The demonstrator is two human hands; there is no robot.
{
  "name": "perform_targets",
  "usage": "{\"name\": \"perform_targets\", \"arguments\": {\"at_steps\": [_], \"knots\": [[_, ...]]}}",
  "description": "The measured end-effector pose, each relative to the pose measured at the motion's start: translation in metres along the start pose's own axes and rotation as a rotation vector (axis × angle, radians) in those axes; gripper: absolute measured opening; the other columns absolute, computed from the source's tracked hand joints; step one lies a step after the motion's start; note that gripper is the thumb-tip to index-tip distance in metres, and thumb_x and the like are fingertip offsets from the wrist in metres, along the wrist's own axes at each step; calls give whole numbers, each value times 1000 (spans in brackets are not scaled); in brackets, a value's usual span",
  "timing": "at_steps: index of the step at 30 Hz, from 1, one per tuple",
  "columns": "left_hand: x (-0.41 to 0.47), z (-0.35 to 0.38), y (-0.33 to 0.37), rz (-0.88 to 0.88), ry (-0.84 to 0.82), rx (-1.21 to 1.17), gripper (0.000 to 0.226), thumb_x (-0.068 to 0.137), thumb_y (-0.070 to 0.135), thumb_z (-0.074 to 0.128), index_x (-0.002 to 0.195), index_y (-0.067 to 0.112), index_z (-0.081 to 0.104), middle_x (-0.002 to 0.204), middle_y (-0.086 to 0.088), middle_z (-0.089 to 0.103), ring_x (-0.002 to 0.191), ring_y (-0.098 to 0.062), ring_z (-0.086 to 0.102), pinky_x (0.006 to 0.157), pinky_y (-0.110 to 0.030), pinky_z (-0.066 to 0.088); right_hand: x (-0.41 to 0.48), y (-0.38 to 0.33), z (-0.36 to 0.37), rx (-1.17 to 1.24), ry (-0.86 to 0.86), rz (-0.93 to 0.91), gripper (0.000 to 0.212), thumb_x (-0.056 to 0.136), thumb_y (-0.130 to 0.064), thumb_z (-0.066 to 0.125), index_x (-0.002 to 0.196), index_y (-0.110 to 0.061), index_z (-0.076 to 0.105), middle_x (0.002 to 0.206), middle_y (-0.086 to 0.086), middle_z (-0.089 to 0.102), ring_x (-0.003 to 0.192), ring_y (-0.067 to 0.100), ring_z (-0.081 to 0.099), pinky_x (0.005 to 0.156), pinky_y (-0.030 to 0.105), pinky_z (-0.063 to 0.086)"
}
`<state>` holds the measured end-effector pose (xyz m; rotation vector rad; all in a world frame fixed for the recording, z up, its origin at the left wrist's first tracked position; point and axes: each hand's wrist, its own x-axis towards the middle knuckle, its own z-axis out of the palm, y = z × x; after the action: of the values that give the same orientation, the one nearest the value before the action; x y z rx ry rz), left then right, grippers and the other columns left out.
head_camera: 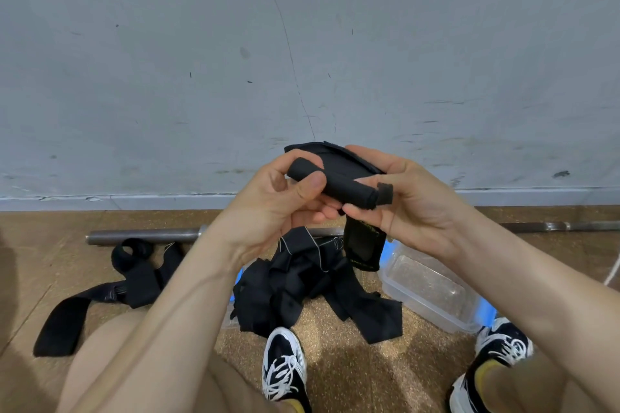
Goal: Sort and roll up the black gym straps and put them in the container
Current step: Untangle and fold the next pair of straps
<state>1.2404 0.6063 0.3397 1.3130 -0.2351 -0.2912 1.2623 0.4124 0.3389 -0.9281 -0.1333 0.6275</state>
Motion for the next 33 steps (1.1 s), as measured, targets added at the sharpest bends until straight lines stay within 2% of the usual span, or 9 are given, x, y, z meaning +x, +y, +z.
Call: {"name": "perform_targets", "arguments": {"at_steps": [3, 7, 11, 15, 21, 25, 27, 29, 33], "knots": [[2, 7, -3, 35, 50, -8, 22, 68, 40, 85, 75, 27, 68, 70, -5, 69, 57, -12, 64, 59, -20, 52, -1, 4, 5, 26, -33, 6, 47, 86, 13, 49, 131, 0, 59, 115, 19, 69, 93, 33, 72, 71, 36, 62], [4, 12, -6, 31, 164, 22, 14, 87, 18, 64, 76, 14, 56, 62, -1, 61, 49, -9, 52, 53, -19, 47, -2, 10, 10, 75, 13, -10, 38, 96, 11, 41, 127, 1, 61, 115, 18, 69, 93, 29, 72, 70, 37, 61], [8, 15, -8, 27, 296, 92, 22, 82, 11, 66, 67, 17, 50, 57, 5, 54, 49, -10, 47, 49, -20, 44, 1, 14, 10, -106, 111, -110, 51, 87, 19, 51, 134, -2, 56, 120, 18, 69, 98, 25, 70, 73, 30, 60], [8, 14, -8, 35, 361, 294, 25, 86, 4, 66, 74, 15, 48, 55, 6, 48, 45, -11, 43, 47, -25, 40, 4, 12, 6, -68, 217, -149, 63, 82, 22, 55, 140, -5, 52, 121, 21, 68, 100, 27, 71, 77, 32, 61], [7, 18, -4, 66, 341, 426, 19, 92, -2, 55, 85, 16, 57, 58, -1, 52, 43, -15, 46, 42, -20, 38, -2, 13, 13, -182, 209, -227, 45, 81, 14, 65, 118, -13, 66, 116, 15, 72, 99, 26, 71, 81, 32, 61], [6, 16, -7, 17, 279, 313, 10, 94, 22, 64, 86, 16, 60, 52, -4, 58, 41, -13, 50, 41, -19, 40, 0, 8, 7, -196, 243, -167, 60, 80, 13, 66, 136, -6, 56, 117, 14, 72, 99, 25, 72, 78, 30, 60], [3, 8, -5, -26, 126, 132, 20, 86, 29, 70, 94, 14, 60, 57, -8, 62, 44, -14, 54, 45, -20, 43, -1, 1, 5, -164, 199, -116, 58, 78, 9, 66, 133, -6, 59, 112, 11, 74, 91, 20, 72, 72, 27, 59], [0, 2, -2, -32, 3, 33, 28, 79, 19, 73, 103, 15, 59, 67, -12, 67, 54, -16, 61, 53, -21, 50, -3, -5, 4, -153, 148, -92, 57, 73, 3, 66, 129, -6, 62, 110, 9, 74, 87, 17, 72, 70, 26, 59], [2, 3, -3, 11, 78, 207, 29, 72, 16, 78, 97, 21, 65, 72, -9, 71, 63, -13, 66, 62, -19, 53, -2, -5, 1, -128, 130, -69, 50, 81, 6, 62, 130, -3, 62, 120, 16, 70, 89, 19, 71, 71, 27, 59]]}}
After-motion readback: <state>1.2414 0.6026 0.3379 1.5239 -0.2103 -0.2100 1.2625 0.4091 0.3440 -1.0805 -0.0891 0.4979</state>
